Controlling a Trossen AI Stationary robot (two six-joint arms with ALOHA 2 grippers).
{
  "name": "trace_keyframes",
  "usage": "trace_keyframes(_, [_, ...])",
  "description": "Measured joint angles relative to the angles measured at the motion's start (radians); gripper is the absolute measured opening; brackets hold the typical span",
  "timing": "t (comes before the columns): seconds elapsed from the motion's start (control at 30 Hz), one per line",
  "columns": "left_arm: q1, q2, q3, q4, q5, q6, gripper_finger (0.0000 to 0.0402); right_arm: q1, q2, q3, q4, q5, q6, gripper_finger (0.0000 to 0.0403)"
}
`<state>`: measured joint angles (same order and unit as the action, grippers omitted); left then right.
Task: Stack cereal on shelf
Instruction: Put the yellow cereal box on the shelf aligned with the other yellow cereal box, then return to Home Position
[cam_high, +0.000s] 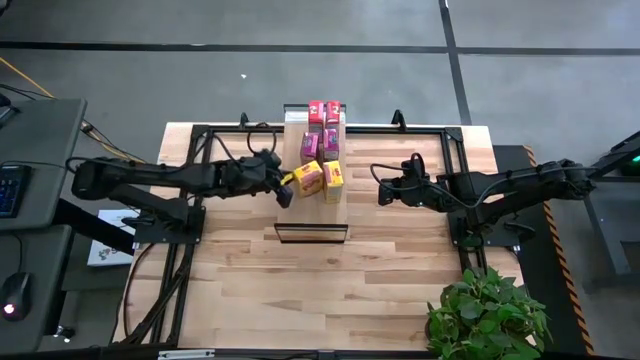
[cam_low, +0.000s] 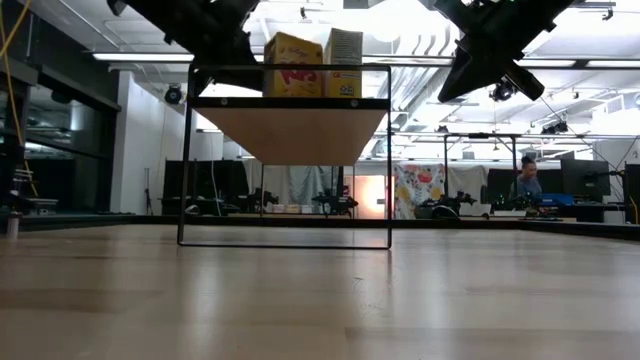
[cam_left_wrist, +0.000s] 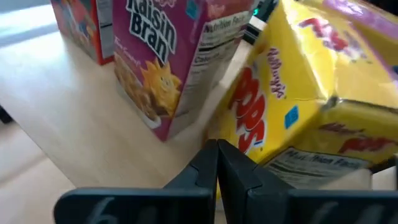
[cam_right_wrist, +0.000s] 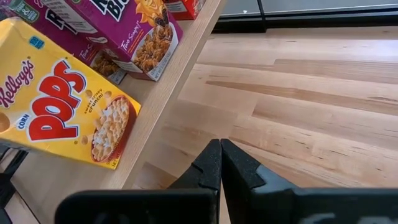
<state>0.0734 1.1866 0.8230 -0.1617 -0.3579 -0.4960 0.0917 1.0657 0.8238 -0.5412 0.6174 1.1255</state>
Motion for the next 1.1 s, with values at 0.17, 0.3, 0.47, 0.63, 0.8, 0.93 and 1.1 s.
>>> trace_keyframes(0.17, [-0.045,0.0,0.0,-0.005,-0.042,-0.111,0.0,0.0,0.0,0.0,0.0,0.0,0.0,0.0])
trace_keyframes(0.3, [-0.08,0.0,0.0,-0.005,-0.056,-0.207,0.0,0.0,0.0,0.0,0.0,0.006,-0.004,0.0])
trace_keyframes(0.47, [-0.122,0.0,0.0,-0.005,-0.094,-0.289,0.0,0.0,0.0,0.0,0.0,0.015,-0.004,0.0])
trace_keyframes(0.63, [-0.149,0.0,0.0,0.019,-0.1,-0.334,0.0,0.0,0.0,0.0,0.0,0.019,-0.004,0.0])
trace_keyframes(0.8, [-0.176,0.0,0.0,0.095,-0.099,-0.338,0.0,0.0,0.0,0.0,0.0,0.022,-0.004,0.0])
trace_keyframes(0.93, [-0.188,-0.003,0.0,0.095,-0.095,-0.315,0.0,0.0,0.0,0.0,0.0,0.02,-0.004,0.0])
trace_keyframes(1.1, [-0.182,-0.12,0.01,0.013,-0.09,-0.189,0.0,0.0,0.0,0.0,0.0,0.017,-0.004,0.0])
